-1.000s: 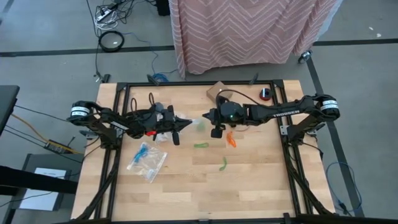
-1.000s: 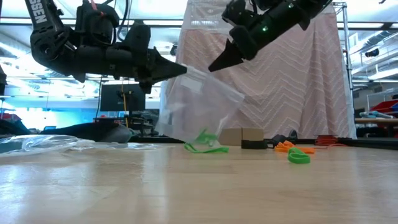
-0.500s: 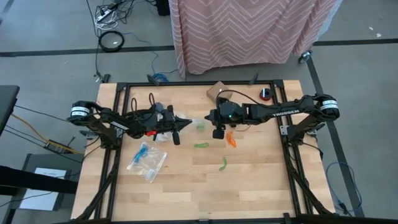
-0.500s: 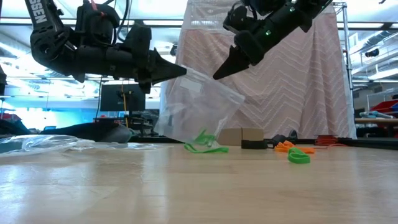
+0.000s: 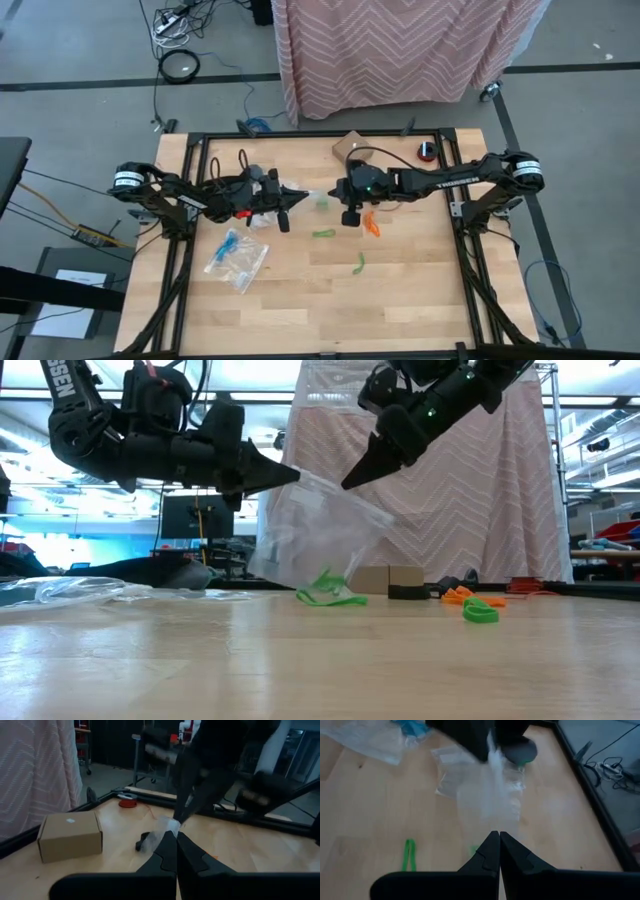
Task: Sort rubber bands
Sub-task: Put the green rubber band into the transparent zip bag
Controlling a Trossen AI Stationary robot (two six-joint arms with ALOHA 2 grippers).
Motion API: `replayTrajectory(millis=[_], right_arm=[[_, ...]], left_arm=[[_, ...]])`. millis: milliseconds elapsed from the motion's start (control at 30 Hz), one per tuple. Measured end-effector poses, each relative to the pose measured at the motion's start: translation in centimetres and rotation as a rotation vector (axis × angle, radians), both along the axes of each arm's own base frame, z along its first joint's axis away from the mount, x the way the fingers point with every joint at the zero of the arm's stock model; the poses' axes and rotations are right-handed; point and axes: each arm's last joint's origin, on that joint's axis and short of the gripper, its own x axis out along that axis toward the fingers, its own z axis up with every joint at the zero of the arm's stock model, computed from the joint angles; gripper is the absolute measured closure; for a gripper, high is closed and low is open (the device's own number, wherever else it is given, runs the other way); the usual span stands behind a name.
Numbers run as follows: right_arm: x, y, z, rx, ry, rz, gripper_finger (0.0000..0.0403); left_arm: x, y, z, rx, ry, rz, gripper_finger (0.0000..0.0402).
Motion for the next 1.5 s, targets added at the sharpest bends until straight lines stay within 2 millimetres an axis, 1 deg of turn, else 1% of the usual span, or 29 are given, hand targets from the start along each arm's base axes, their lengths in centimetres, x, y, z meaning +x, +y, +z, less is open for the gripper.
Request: replayTrajectory(millis=[167, 267, 367, 433, 533, 633, 700, 767, 967, 1033, 1167, 1267, 1500], right_arm=[[0.5, 0.0, -1.2, 0.003, 0.039, 0.002, 0.0403], [0.7, 0.5, -1.0, 0.000, 0.010, 0.016, 0.0403], [0.2, 1.4, 0.2, -0.008, -0.027, 0.047, 0.0403], [-0.3, 2.1, 1.3, -0.010, -0.052, 0.069, 0.0403], [-1.4, 3.2, 2.9, -0.028, -0.088, 0.119, 0.0403], [-2.1, 4.3, 4.6, -0.062, -0.160, 0.175, 0.0403], [-2.4, 4.7, 5.4, -0.092, -0.210, 0.177, 0.0403], [-2.2, 4.4, 5.8, -0.104, -0.243, 0.147, 0.0403], [-1.4, 3.4, 4.6, -0.089, -0.211, 0.101, 0.0403], [-1.2, 3.3, 4.6, -0.081, -0.220, 0.093, 0.0403], [-1.3, 3.4, 4.2, -0.079, -0.184, 0.096, 0.0403], [-1.6, 3.3, 3.4, -0.064, -0.108, 0.092, 0.0403], [-1.7, 2.1, 3.3, -0.039, -0.098, 0.045, 0.0403]], left_arm=[[0.1, -0.4, 0.5, -0.009, -0.051, -0.032, 0.0401], [0.0, -0.7, 1.0, 0.016, -0.109, -0.048, 0.0401], [-0.6, -0.8, 1.3, 0.028, -0.171, -0.052, 0.0401], [-1.3, -0.8, 1.1, 0.040, -0.190, -0.057, 0.0401], [-2.1, -0.9, 0.7, 0.058, -0.198, -0.057, 0.0401], [-2.6, -0.9, 0.3, 0.059, -0.189, -0.060, 0.0401], [-2.7, -0.9, 0.3, 0.065, -0.202, -0.077, 0.0401], [-2.6, -1.1, 0.3, 0.075, -0.228, -0.105, 0.0401], [-1.1, -1.7, -1.3, 0.057, -0.162, -0.143, 0.0401], [-0.8, -1.9, -1.7, 0.057, -0.148, -0.153, 0.0401], [-0.9, -1.7, -2.4, 0.050, -0.110, -0.126, 0.0401], [-0.9, -1.7, -2.5, 0.050, -0.112, -0.122, 0.0401], [-0.9, -1.8, -2.4, 0.049, -0.116, -0.124, 0.0401]])
